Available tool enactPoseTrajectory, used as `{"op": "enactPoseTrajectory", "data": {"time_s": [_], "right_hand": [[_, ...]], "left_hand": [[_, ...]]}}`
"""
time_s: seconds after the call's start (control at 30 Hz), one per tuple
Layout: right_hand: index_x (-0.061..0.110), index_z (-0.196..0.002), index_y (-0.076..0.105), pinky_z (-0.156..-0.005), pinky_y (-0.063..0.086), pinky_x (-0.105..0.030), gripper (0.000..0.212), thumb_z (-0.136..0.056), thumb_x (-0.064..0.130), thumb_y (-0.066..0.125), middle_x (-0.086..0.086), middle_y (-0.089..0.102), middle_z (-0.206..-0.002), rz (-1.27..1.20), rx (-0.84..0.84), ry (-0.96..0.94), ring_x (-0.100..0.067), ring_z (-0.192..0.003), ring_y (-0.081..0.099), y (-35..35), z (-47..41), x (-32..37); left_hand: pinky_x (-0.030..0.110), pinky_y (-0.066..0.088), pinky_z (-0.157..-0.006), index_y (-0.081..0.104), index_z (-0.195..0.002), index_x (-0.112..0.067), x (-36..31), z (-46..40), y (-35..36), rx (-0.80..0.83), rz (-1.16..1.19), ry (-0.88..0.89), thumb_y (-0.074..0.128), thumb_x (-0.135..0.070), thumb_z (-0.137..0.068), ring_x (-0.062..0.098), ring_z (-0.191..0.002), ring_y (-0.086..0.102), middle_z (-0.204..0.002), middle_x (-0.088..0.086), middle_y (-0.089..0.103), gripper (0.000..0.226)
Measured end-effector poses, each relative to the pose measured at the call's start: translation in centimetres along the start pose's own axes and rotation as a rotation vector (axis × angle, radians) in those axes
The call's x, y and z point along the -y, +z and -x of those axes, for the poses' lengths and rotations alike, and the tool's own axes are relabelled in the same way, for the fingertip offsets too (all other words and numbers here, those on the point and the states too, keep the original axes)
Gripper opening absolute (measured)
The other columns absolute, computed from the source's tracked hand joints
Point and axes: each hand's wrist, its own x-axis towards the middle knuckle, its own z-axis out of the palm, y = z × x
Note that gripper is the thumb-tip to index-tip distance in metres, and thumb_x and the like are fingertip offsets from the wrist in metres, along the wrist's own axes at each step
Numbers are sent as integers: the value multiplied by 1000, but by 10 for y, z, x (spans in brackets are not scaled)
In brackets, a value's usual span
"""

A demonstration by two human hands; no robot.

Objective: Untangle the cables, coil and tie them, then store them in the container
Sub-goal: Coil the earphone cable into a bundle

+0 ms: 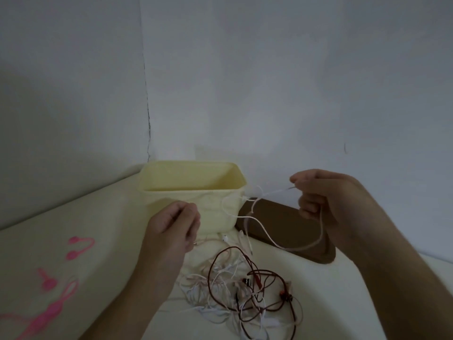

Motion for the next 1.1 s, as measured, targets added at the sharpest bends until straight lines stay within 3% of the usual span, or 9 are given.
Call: {"op": "enactPoseTrajectory", "data": {"time_s": [0.07,0.23,0.43,0.57,0.7,0.8,0.87,0.93,1.1], "right_hand": [[3,-87,73,-50,38,-31,11,-95,2,64,1,40,-55,117,-104,-9,-18,-52,38,-4,-2,-2],[21,-82,70,-65,52,-33,11,-88,16,63,1,70,-75,966,-425,-163,-21,-71,65,-5,4,-11],[8,-105,77,-82,61,-40,22,-89,6,62,-10,73,-109,1210,-251,-125,-28,-95,70,1,-5,-27],[27,-101,79,-73,49,-17,20,-95,12,67,11,76,-98,786,88,-255,-4,-92,69,31,9,-23],[33,-115,71,-91,54,-24,24,-94,24,78,14,72,-112,649,509,-402,-1,-109,67,66,29,-35],[28,-97,71,-68,49,-21,7,-101,23,68,16,69,-82,729,410,-495,4,-76,64,71,27,-38],[20,-83,71,-54,38,-26,24,-104,16,60,9,56,-61,568,300,-354,-6,-52,49,62,18,-36],[15,-74,68,-55,28,-31,35,-105,8,54,-7,43,-56,251,188,-213,-24,-52,38,50,13,-29],[6,-83,59,-46,21,-27,29,-108,3,46,-1,22,-60,-305,43,-195,-15,-51,18,28,8,-12]], "left_hand": [[26,20,-48,54,-67,-11,-1,-3,-3,-41,107,-11,53,-7,-102,18,-53,27,-64,10,42,35],[24,21,-44,48,-70,-12,-2,-6,-7,-83,234,-43,48,-9,-102,15,-49,27,-61,2,37,32],[26,22,-48,43,-63,-10,-3,-4,-6,24,134,16,56,-10,-100,18,-52,24,-61,7,33,39],[27,22,-49,64,-73,0,-4,4,3,144,82,28,59,-10,-99,18,-53,27,-61,11,38,28],[27,22,-50,75,-82,-4,-5,6,1,231,30,27,70,-25,-92,17,-54,27,-61,11,36,24],[27,23,-50,79,-80,-10,-6,7,1,230,-15,44,71,-31,-88,18,-55,24,-59,9,29,24],[30,22,-51,78,-80,-9,-6,5,-1,199,-18,41,76,-37,-84,20,-55,22,-57,6,26,29],[30,24,-52,74,-73,-8,-6,3,-3,170,-1,33,76,-43,-79,21,-54,22,-54,1,27,37],[25,29,-50,61,-63,-11,-8,0,-4,183,109,-2,72,-26,-96,16,-50,21,-57,-1,22,38]]}}
